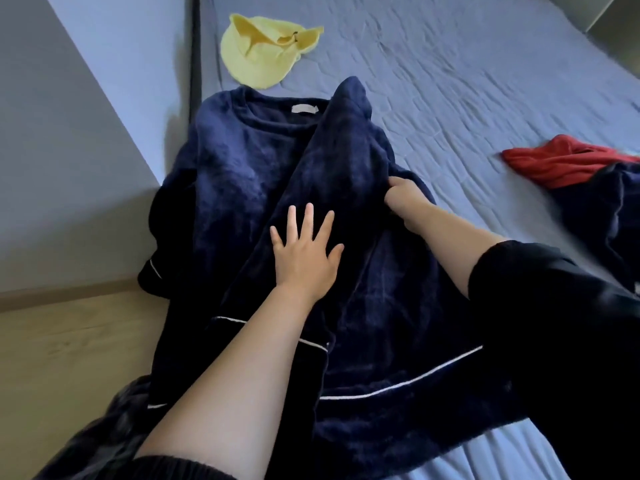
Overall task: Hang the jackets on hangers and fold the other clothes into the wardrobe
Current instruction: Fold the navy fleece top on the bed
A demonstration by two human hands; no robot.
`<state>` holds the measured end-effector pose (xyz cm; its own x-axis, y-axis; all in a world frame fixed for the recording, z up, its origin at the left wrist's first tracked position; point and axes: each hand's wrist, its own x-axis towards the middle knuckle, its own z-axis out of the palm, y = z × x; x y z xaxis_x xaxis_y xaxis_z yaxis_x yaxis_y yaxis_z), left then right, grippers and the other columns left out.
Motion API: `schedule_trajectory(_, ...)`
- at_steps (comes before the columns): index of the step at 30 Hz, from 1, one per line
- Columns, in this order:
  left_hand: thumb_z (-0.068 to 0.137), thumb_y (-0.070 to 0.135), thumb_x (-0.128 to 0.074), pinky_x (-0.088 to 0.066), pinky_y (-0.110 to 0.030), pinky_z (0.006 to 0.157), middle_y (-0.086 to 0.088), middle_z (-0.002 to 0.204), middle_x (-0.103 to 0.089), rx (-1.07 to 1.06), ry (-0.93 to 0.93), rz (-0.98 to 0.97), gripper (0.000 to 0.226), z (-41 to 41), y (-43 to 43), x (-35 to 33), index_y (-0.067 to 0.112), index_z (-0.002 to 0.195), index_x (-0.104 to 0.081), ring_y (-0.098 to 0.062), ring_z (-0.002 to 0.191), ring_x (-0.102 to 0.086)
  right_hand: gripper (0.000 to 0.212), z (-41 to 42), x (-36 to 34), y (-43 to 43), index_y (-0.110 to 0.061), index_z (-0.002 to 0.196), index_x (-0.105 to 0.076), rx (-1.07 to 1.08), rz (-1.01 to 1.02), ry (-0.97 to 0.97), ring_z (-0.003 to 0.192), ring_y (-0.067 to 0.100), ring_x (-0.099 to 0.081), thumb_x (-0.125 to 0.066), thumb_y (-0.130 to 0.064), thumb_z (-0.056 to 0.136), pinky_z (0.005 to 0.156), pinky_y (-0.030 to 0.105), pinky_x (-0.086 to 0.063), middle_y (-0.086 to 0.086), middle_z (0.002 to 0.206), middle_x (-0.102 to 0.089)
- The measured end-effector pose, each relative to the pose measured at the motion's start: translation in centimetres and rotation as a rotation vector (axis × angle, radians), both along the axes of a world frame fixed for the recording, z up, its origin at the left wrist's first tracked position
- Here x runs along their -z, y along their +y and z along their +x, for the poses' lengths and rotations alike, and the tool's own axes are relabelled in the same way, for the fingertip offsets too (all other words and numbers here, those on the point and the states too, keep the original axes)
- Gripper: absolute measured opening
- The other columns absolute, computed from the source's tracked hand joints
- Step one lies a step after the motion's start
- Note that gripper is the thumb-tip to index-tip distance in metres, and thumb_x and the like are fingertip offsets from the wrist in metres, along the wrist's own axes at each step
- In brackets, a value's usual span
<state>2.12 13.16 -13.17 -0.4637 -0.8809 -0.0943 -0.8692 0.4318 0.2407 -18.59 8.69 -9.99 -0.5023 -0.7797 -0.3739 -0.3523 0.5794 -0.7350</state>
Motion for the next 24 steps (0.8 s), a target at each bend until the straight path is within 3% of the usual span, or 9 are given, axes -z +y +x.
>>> schedule_trajectory(2,0.099,0.055,-0.019,0.003,-0.057,0.114,-0.003,0.161,0.01,-0.004,-0.011,0.002,0.062,-0.1,-0.2,0.6,0.033,0.152,0.004,-0.03,0.145,0.019,0.055,-1.8,-0.3,-0.7,-0.022,0.126,-0.057,0.019,-0.01,0.038,0.095,0.027,-0.058,-0.035,0.0,0.081,0.089,0.037,-0.05,0.008,0.107,-0.062)
schedule_trajectory(5,0.098,0.057,-0.019,0.004,-0.057,0.114,0.0,0.161,0.011,-0.011,0.016,0.035,0.063,0.0,-0.7,1.0,0.033,0.152,0.005,-0.028,0.145,0.019,0.049,-4.8,-1.0,-0.9,-0.012,0.135,-0.049,0.146,-0.062,-0.008,0.077,0.01,-0.051,-0.04,0.0,0.088,0.084,0.03,-0.047,0.004,0.108,-0.053)
schedule_trajectory(8,0.098,0.057,-0.02,0.004,-0.057,0.114,0.0,0.161,0.012,-0.004,0.024,0.032,0.065,0.1,-0.8,1.1,0.032,0.152,0.005,-0.027,0.145,0.02,0.019,-5.1,-1.0,-0.4,-0.013,0.098,-0.059,0.255,-0.063,-0.032,0.072,0.013,-0.049,-0.043,-0.004,0.092,0.081,0.031,-0.047,0.011,0.106,-0.056)
schedule_trajectory(10,0.097,0.057,-0.022,0.005,-0.058,0.114,-0.001,0.16,0.013,-0.003,0.007,0.019,0.066,0.0,-0.7,1.3,0.031,0.152,0.006,-0.028,0.145,0.02,0.019,-4.1,-1.0,-0.2,-0.018,0.078,-0.049,0.318,-0.058,0.193,0.087,0.023,-0.053,-0.041,-0.01,0.093,0.081,0.034,-0.045,0.016,0.118,-0.059)
schedule_trajectory(12,0.097,0.058,-0.022,0.006,-0.058,0.114,-0.003,0.16,0.013,0.005,-0.014,0.003,0.068,-0.1,-0.5,1.3,0.03,0.152,0.007,-0.029,0.145,0.021,0.016,-2.5,-1.5,0.0,-0.011,0.091,-0.054,0.368,-0.206,0.476,0.103,0.029,-0.053,-0.039,-0.009,0.09,0.079,0.035,-0.038,0.014,0.118,-0.057)
schedule_trajectory(14,0.097,0.057,-0.022,0.006,-0.058,0.113,-0.005,0.16,0.014,0.01,-0.023,-0.01,0.069,-0.3,-0.3,1.3,0.028,0.152,0.008,-0.029,0.145,0.021,0.03,-0.8,-1.4,-0.3,-0.005,0.114,-0.053,0.14,-0.44,0.785,0.111,0.033,-0.049,-0.041,-0.009,0.086,0.087,0.036,-0.035,0.014,0.121,-0.054)
schedule_trajectory(17,0.097,0.057,-0.024,0.005,-0.057,0.114,-0.004,0.16,0.013,0.021,-0.014,-0.025,0.071,-0.3,-0.3,1.2,0.026,0.152,0.008,-0.029,0.145,0.019,0.049,-1.4,1.8,-0.9,-0.015,0.141,-0.038,-0.543,-0.11,1.008,0.138,0.028,-0.031,-0.035,-0.032,0.096,0.111,0.049,-0.022,0.01,0.15,-0.035)
schedule_trajectory(20,0.097,0.057,-0.025,0.006,-0.055,0.115,-0.004,0.16,0.013,0.047,-0.014,-0.019,0.073,0.0,-0.2,1.2,0.023,0.152,0.008,-0.027,0.145,0.02,0.061,-3.7,2.9,0.0,-0.013,0.151,-0.017,-0.261,0.336,0.846,0.146,0.021,-0.011,-0.022,-0.044,0.099,0.116,0.055,-0.005,0.005,0.159,-0.016)
schedule_trajectory(24,0.098,0.054,-0.026,0.006,-0.052,0.116,-0.004,0.161,0.011,0.071,-0.009,-0.015,0.072,0.8,0.0,0.7,0.018,0.153,0.004,-0.025,0.146,0.019,0.06,-0.3,2.3,1.2,-0.009,0.153,-0.014,-0.283,-0.054,0.942,0.148,0.023,-0.005,-0.033,-0.032,0.1,0.117,0.051,-0.001,0.01,0.161,-0.008)
